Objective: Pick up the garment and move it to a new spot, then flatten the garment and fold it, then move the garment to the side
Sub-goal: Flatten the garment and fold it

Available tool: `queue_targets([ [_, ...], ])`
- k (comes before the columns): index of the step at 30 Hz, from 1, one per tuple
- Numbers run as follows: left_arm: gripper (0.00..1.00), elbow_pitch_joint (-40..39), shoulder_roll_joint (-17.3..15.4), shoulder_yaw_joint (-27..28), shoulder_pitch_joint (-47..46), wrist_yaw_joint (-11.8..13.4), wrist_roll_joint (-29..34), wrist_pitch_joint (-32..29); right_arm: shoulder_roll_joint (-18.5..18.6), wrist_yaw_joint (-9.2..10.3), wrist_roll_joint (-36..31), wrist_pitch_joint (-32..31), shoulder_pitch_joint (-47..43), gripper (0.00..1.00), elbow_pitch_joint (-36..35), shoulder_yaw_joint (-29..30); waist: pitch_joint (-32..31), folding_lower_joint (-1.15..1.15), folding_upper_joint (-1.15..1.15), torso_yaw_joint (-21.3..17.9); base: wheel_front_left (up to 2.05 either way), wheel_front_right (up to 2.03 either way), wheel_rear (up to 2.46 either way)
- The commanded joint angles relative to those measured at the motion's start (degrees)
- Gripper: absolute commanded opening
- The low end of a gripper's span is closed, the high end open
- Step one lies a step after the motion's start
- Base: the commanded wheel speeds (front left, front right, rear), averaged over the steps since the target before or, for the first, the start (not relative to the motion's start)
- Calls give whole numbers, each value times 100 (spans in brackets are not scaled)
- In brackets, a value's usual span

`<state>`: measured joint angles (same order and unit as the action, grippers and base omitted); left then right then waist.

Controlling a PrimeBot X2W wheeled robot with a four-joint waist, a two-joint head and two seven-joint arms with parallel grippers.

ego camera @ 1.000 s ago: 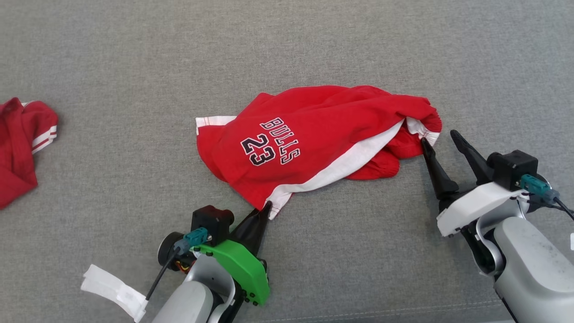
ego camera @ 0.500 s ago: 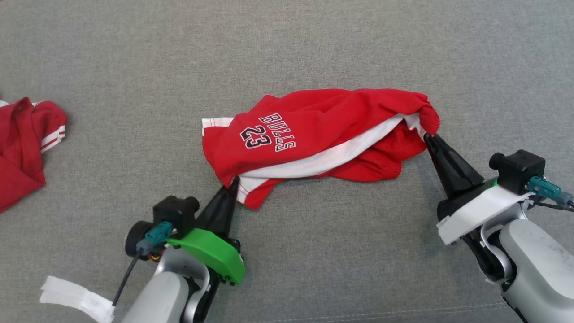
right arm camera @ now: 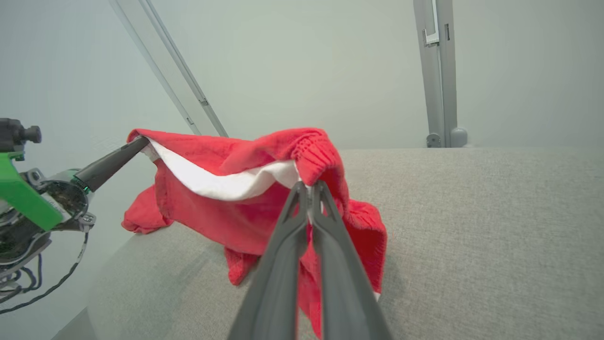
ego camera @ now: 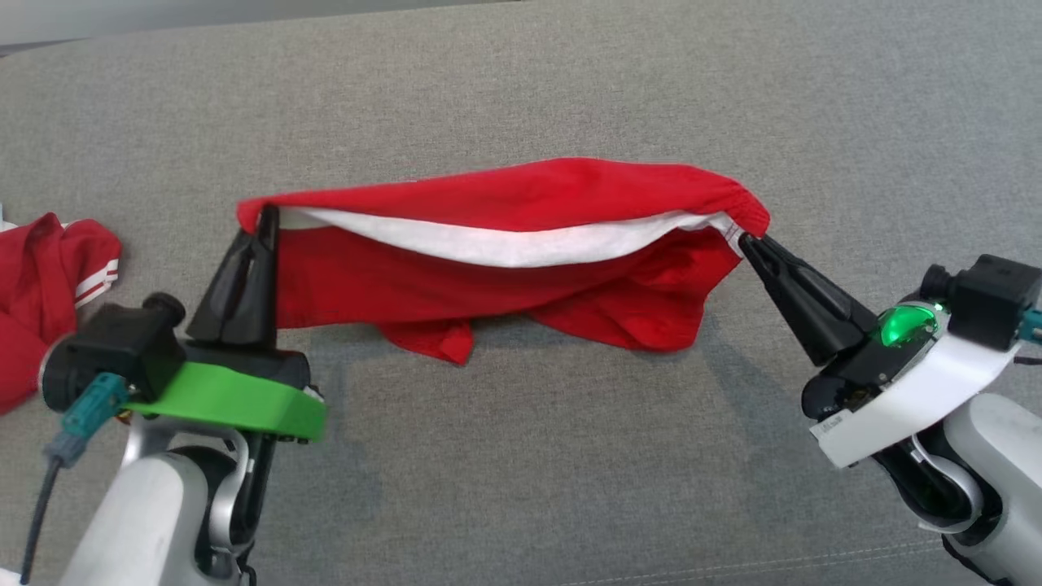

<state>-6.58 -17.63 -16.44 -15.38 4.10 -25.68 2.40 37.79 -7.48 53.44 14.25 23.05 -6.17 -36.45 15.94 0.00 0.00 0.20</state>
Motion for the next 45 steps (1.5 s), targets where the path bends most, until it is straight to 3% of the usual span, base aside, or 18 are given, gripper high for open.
queue_targets([
  [1, 0, -119, -80, 68, -147, 53, 34, -1, 58, -1, 121, 40, 83, 0, -133, 26, -44, 0, 0, -17, 0, 0, 0],
  [9, 0, -948, -322, 347, -661, 103, 153, -9, 502, -2, 654, 94, 438, 0, -977, 421, -149, 0, 0, -46, 0, 0, 0],
  [15, 0, -1549, -425, 490, -995, 212, 307, -52, 690, -1, 556, 98, 581, 0, -1411, 948, -216, 0, 0, -77, 0, 0, 0],
  [24, 0, -1715, -292, 356, -1095, 275, 249, -131, 583, -1, 259, 100, 582, 0, -1194, 1194, -128, 0, 0, -83, 0, 0, 0],
  [31, 0, -1438, -183, 229, -1524, 154, 243, -34, 222, -1, -198, 96, 944, 0, -595, 1546, 136, 0, 0, -65, 0, 0, 0],
  [36, 0, -839, -26, 105, -2424, -41, 281, 111, -275, -1, -866, 52, 1726, 0, 9, 1777, 486, 0, 0, -72, 0, 0, 0],
  [45, 0, 1737, 559, -121, -4741, -642, 206, 739, -1349, -1, -2332, 62, 4022, 0, 1839, 1654, 1094, 0, 0, -38, 0, 0, 0],
])
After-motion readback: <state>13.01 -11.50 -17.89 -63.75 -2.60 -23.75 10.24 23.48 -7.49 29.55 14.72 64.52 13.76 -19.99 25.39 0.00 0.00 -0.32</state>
